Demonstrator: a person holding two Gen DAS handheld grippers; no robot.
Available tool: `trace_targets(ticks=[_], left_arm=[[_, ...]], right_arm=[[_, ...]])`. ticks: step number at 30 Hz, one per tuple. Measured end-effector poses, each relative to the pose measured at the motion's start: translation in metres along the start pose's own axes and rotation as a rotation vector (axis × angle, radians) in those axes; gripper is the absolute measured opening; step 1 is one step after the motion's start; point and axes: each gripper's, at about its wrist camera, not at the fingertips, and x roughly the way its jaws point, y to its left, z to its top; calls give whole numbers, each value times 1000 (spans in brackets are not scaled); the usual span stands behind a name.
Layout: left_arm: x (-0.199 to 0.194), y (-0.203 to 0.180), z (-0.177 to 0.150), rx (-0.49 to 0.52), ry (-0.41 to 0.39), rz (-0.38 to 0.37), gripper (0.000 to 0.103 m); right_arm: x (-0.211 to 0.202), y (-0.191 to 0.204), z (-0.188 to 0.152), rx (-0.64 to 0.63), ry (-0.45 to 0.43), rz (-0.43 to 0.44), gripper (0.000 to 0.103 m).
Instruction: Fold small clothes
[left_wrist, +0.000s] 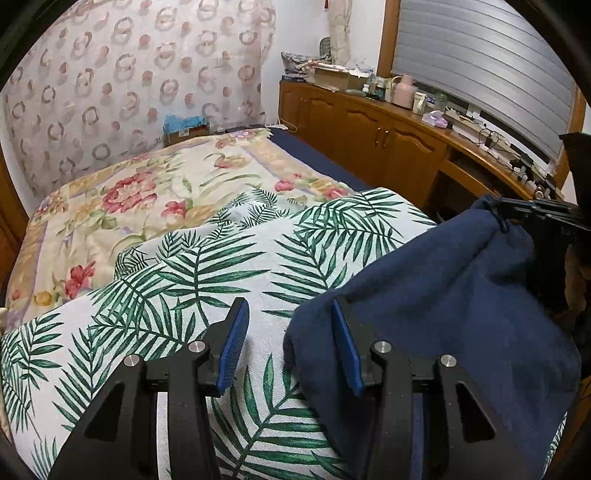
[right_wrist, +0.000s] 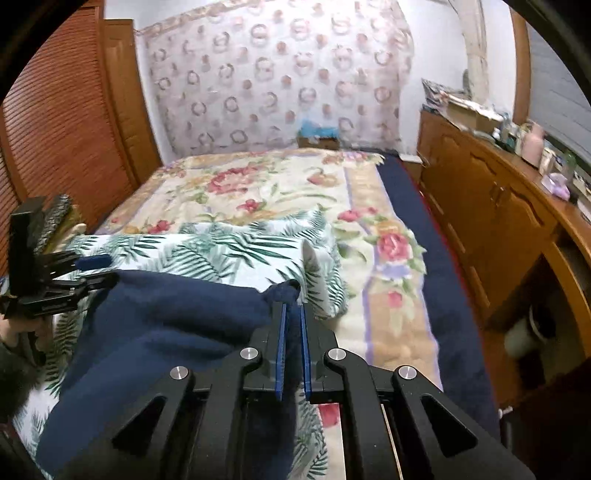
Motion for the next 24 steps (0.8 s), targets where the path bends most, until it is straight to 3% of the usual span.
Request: trace_targets(ticks=[4,8,14,17,21,22,23,24], left_arm=[[7,2,-1,-4,30,-9,48],[13,1,-1,-11,52,-16,48],[17,3,-3,-40,72,-57,48],[17,3,-3,-56,80,-78,48],[17,3,-3,-67,87,-96,48],[17,1,-3,-64,89,-98,48],[17,0,-3,-64,92,-98,47],[16,-3,-3,-59,96,-101,42]], right_arm=[[9,5,6,2,28,30,52],[15,2,12,8,65,76,63],[47,-3,8,18,190,169,63],[47,-6,10,22,183,212,61],[47,-11,9,12,165,187,45],[41,-12,8,10,153,179,37],[38,-11,8,15,137,196,21],[35,-11,8,18,127,216,18]])
